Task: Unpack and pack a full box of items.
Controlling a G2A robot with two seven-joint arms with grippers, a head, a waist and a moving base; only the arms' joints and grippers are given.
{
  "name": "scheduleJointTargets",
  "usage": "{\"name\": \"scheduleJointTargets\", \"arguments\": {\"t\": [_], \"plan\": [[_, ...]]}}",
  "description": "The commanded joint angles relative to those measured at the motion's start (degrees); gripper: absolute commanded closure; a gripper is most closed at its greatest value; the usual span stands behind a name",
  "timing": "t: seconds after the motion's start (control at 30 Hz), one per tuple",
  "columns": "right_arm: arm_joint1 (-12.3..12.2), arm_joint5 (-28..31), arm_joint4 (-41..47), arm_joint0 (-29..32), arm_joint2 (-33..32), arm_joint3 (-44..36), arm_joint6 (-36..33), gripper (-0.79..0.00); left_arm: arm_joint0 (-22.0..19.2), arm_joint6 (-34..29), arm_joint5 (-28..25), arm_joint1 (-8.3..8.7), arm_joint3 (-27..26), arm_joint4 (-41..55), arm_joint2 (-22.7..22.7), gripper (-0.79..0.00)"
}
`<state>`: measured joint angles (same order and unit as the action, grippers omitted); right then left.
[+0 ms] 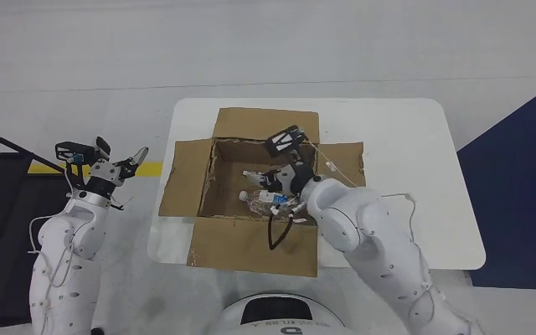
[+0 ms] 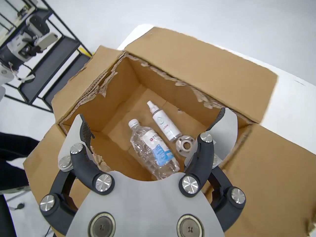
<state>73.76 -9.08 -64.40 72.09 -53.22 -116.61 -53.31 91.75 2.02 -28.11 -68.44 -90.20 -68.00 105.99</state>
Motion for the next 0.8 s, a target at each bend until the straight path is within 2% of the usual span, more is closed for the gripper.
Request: {"name": "scheduleJointTargets", "arguments": {"t": [0.0, 0.17, 0.43, 0.53, 0.63, 0.77], "plan": [[0.75, 0.41, -0.1, -3.15, 4.01, 2.9, -1.75, -0.785, 0.0, 0.0, 0.0, 0.0, 0.0, 0.0, 0.0, -0.785], [2.49, -0.8, -1.95, -7.35, 10.6, 8.56, -4.7, -0.785, 0.0, 0.0, 0.0, 0.0, 0.0, 0.0, 0.0, -0.785], [5.13, -8.66, -2.51, -13.29, 13.19, 20.05, -7.12, -0.785, 0.0, 0.0, 0.0, 0.0, 0.0, 0.0, 0.0, -0.785], [6.48, -10.46, -3.7, -16.36, 15.72, 25.67, -10.46, -0.782, 0.0, 0.0, 0.0, 0.0, 0.0, 0.0, 0.0, -0.785], [8.09, -11.1, -5.2, -19.18, 18.98, 29.93, -12.45, -0.699, 0.0, 0.0, 0.0, 0.0, 0.0, 0.0, 0.0, -0.785], [10.25, -13.07, -7.47, -22.25, 22.15, 34.33, -13.74, -0.683, 0.0, 0.0, 0.0, 0.0, 0.0, 0.0, 0.0, -0.785]]}}
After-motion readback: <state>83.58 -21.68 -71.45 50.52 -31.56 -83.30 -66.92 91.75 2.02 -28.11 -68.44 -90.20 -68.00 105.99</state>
